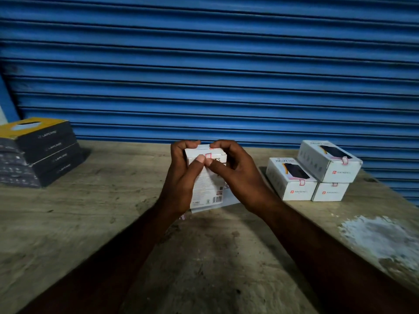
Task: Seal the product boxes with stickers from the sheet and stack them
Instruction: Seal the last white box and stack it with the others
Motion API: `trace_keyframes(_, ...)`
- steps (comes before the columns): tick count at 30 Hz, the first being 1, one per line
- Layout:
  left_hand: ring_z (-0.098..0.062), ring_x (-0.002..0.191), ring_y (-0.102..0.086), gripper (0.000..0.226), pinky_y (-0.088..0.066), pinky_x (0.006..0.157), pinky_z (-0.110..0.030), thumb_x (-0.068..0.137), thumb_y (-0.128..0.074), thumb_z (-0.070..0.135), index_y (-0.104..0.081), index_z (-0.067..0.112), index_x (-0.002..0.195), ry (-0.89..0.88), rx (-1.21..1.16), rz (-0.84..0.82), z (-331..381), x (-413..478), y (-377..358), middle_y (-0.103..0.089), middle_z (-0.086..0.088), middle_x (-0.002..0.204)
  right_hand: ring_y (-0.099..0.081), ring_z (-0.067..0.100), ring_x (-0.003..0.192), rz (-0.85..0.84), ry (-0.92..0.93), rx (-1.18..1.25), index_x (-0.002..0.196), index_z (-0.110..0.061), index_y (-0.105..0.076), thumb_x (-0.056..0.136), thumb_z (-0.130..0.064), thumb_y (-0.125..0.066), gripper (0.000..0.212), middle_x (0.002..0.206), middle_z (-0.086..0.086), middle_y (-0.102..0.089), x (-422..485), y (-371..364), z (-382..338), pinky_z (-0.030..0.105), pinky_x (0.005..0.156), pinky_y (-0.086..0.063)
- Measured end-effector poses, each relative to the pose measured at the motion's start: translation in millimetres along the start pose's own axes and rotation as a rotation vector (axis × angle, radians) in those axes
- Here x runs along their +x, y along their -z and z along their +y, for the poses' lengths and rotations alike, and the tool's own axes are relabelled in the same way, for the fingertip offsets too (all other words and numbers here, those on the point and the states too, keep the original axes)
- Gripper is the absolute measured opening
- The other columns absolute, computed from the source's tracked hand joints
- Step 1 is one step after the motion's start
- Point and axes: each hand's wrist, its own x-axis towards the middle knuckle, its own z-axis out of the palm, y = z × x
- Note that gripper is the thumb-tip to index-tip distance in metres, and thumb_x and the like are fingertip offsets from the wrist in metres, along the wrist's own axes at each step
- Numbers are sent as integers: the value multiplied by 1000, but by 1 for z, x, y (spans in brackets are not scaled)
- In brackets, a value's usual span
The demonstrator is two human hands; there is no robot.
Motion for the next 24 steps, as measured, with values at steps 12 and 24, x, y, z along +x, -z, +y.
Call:
trace_keyframes(12,-2,101,-61,43,-50,83,-21,86,-51,10,-38,12,127,-22,58,-46,3,0,0,-54,3,127,-64,14,98,-32,-42,103,112,-7,-57,88,-10,-63,25,109,7,-65,-1,1,0,26,80,-52)
trace_keyframes(24,-19,108,-56,59,-55,79,-29,70,-48,-4,-32,16,123,-147,125,-163,11,-5,-5,-44,-16,123,-63,21,70,77,-290,512,89,-14,-55,51,10,-57,46,81,9,-65,3,-9,-19,24,51,-48)
